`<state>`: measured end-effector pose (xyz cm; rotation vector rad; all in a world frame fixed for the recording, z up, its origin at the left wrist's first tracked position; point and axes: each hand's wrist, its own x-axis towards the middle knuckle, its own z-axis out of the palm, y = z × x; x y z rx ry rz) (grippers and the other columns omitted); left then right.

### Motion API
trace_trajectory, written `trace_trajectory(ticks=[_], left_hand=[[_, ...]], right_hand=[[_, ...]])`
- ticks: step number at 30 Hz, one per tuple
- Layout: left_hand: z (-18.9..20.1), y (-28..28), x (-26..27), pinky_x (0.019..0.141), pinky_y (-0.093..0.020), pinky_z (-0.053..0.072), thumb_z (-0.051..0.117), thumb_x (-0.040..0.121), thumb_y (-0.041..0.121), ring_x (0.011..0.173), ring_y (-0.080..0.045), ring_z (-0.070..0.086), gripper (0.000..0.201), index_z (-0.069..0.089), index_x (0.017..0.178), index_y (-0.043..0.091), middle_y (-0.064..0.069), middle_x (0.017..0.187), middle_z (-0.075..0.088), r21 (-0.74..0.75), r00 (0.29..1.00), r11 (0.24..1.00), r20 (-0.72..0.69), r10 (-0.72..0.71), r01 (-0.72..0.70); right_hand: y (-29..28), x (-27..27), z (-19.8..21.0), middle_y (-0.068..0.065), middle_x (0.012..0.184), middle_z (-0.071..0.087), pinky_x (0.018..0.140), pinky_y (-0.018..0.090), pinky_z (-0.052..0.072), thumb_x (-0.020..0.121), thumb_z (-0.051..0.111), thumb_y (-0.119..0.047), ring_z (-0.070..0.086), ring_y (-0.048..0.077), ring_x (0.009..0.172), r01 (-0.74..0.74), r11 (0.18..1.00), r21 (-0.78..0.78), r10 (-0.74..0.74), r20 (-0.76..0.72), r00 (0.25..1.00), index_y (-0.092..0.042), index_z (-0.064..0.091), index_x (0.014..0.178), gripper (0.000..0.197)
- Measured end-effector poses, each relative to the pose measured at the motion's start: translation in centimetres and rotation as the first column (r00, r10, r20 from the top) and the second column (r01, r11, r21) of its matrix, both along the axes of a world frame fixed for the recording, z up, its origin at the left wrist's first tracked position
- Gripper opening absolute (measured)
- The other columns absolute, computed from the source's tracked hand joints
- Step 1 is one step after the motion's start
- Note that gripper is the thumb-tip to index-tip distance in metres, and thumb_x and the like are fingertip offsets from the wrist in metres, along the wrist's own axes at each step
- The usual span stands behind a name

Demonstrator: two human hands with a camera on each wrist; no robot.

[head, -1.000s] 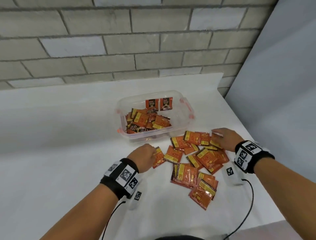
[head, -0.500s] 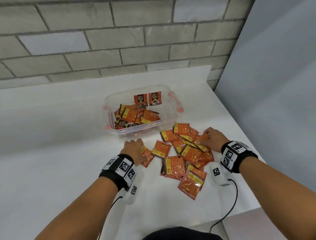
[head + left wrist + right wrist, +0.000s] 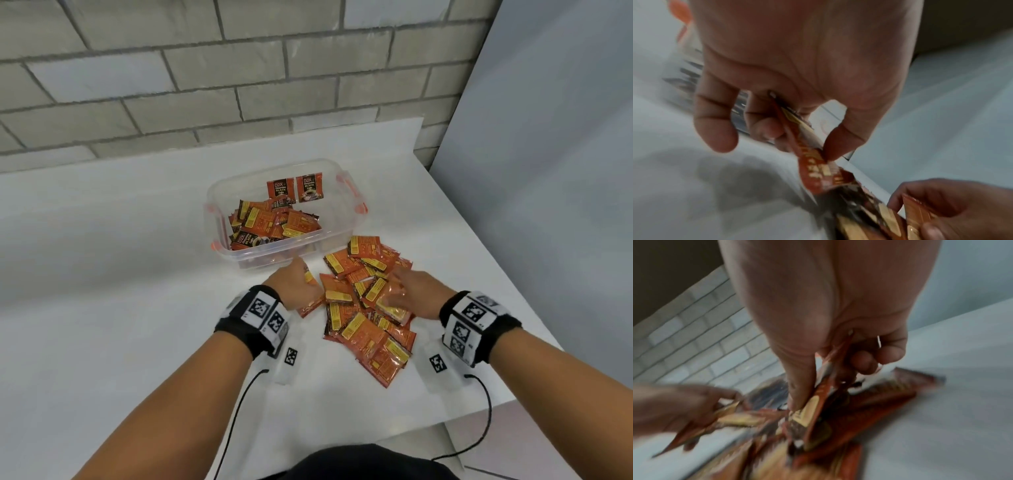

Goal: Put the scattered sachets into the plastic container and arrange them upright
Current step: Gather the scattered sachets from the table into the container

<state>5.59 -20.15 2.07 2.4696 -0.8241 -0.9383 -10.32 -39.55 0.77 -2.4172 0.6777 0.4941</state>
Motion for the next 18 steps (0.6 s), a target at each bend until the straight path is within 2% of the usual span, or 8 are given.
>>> trace_trajectory(ticks=[3, 6, 8, 10, 12, 14, 15, 18], left_hand=[[-0.4, 0.0, -0.1, 0.087, -0.033, 0.047, 0.058, 0.088, 0.034, 0.108, -0.027, 0.057, 0.059, 0.036, 0.137, 0.009, -0.010, 0.123, 0.058, 0.087, 0.988, 0.996, 0.149, -0.031, 0.019], [-0.3, 0.7, 0.4, 0.088, -0.033, 0.047, 0.056, 0.089, 0.032, 0.109, -0.026, 0.058, 0.065, 0.029, 0.144, 0.010, -0.010, 0.123, 0.060, 0.077, 0.985, 0.997, 0.174, 0.011, -0.025], [-0.3, 1.1, 0.7, 0.087, -0.033, 0.047, 0.059, 0.088, 0.038, 0.106, -0.025, 0.058, 0.061, 0.037, 0.138, 0.011, -0.008, 0.121, 0.062, 0.023, 0.989, 0.999, 0.146, 0.040, -0.044], [-0.4, 1.3, 0.8, 0.088, -0.035, 0.049, 0.061, 0.086, 0.040, 0.104, -0.024, 0.059, 0.056, 0.044, 0.131, 0.013, -0.007, 0.119, 0.063, -0.028, 0.988, 0.998, 0.145, 0.054, -0.050], [-0.4, 1.5, 0.6, 0.087, -0.037, 0.051, 0.059, 0.087, 0.038, 0.099, -0.025, 0.061, 0.052, 0.044, 0.130, 0.013, -0.007, 0.113, 0.064, -0.016, 0.979, 0.999, 0.199, 0.039, -0.036], [-0.4, 1.9, 0.4, 0.083, -0.036, 0.050, 0.056, 0.090, 0.035, 0.096, -0.026, 0.061, 0.049, 0.041, 0.131, 0.012, -0.008, 0.108, 0.064, 0.042, 0.963, 0.999, 0.268, 0.004, -0.015], [-0.3, 2.1, 0.3, 0.081, -0.035, 0.049, 0.054, 0.091, 0.034, 0.095, -0.027, 0.062, 0.047, 0.040, 0.131, 0.012, -0.008, 0.107, 0.064, 0.069, 0.959, 0.998, 0.282, -0.009, -0.011], [-0.2, 2.8, 0.2, 0.078, -0.034, 0.049, 0.053, 0.092, 0.035, 0.092, -0.026, 0.062, 0.044, 0.039, 0.129, 0.014, -0.007, 0.106, 0.064, 0.112, 0.959, 0.994, 0.282, -0.026, -0.006]], right_hand=[[0.7, 0.0, -0.4, 0.011, 0.140, 0.046, 0.098, 0.028, 0.038, 0.088, 0.064, -0.036, 0.046, 0.024, 0.125, 0.003, 0.998, -0.059, -0.003, 0.011, 1.000, -0.010, 0.035, 0.141, 0.066], [0.9, 0.1, -0.4, 0.011, 0.133, 0.045, 0.099, 0.032, 0.037, 0.084, 0.070, -0.034, 0.042, 0.026, 0.122, 0.022, 0.994, -0.109, -0.017, 0.041, 0.999, -0.014, 0.041, 0.139, 0.065], [0.9, 0.0, -0.3, 0.010, 0.129, 0.046, 0.097, 0.031, 0.037, 0.082, 0.072, -0.030, 0.043, 0.025, 0.119, 0.041, 0.993, -0.113, -0.034, 0.065, 0.997, -0.014, 0.042, 0.137, 0.063], [0.9, -0.1, -0.1, 0.007, 0.127, 0.052, 0.090, 0.027, 0.041, 0.083, 0.071, -0.023, 0.051, 0.020, 0.110, 0.080, 0.996, -0.035, -0.076, 0.104, 0.992, -0.014, 0.044, 0.133, 0.057], [0.9, -0.2, 0.0, 0.006, 0.116, 0.059, 0.076, 0.025, 0.044, 0.086, 0.068, -0.020, 0.058, 0.017, 0.093, 0.089, 0.996, 0.003, -0.088, 0.111, 0.990, -0.014, 0.044, 0.129, 0.050], [0.9, -0.2, 0.3, 0.004, 0.099, 0.061, 0.063, 0.025, 0.041, 0.088, 0.066, -0.021, 0.056, 0.014, 0.074, 0.086, 0.996, -0.014, -0.084, 0.121, 0.989, -0.016, 0.043, 0.127, 0.046], [0.9, -0.3, 0.6, 0.004, 0.098, 0.061, 0.062, 0.025, 0.040, 0.088, 0.065, -0.022, 0.055, 0.013, 0.073, 0.086, 0.996, -0.014, -0.083, 0.138, 0.987, -0.016, 0.042, 0.127, 0.045], [0.8, -0.6, 1.6, 0.000, 0.107, 0.059, 0.072, 0.023, 0.039, 0.089, 0.065, -0.026, 0.054, 0.013, 0.087, 0.053, 0.998, 0.028, -0.057, 0.166, 0.984, -0.019, 0.039, 0.134, 0.052]])
